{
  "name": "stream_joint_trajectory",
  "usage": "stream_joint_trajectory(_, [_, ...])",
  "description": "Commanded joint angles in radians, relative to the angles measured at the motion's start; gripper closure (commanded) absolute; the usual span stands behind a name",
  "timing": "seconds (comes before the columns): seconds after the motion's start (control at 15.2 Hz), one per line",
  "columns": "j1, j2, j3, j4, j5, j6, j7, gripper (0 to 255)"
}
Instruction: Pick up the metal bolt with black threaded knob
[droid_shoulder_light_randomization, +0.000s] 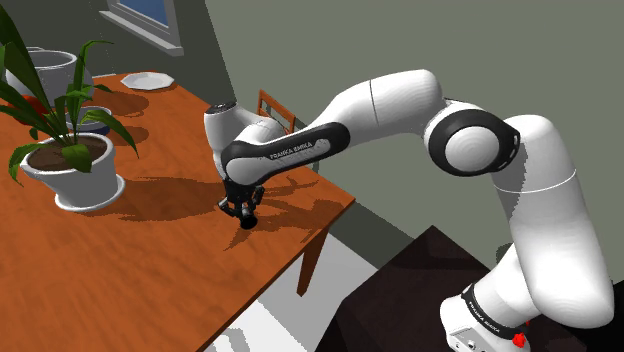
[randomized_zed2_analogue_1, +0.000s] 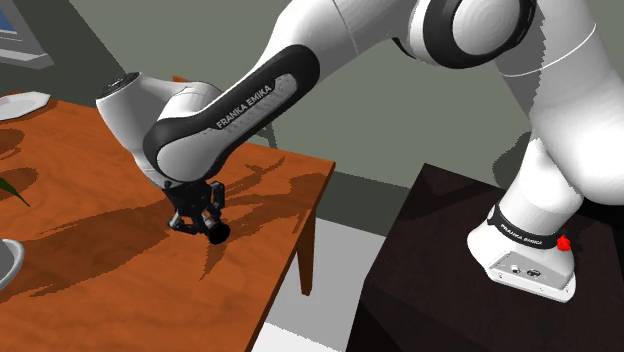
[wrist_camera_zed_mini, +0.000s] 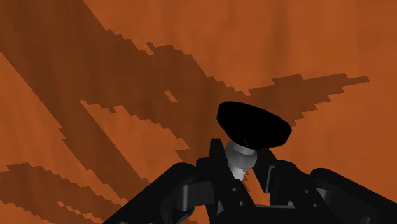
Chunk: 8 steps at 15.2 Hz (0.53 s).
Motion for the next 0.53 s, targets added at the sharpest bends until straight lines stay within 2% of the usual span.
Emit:
stream_joint_trajectory(0.0, [-0.001, -0.010, 0.002, 0.004, 0.003, -0.013, -0.001, 255])
stream_joint_trajectory(0.46, [-0.004, -0.054, 0.012, 0.027, 0.016, -0.079, -0.008, 255])
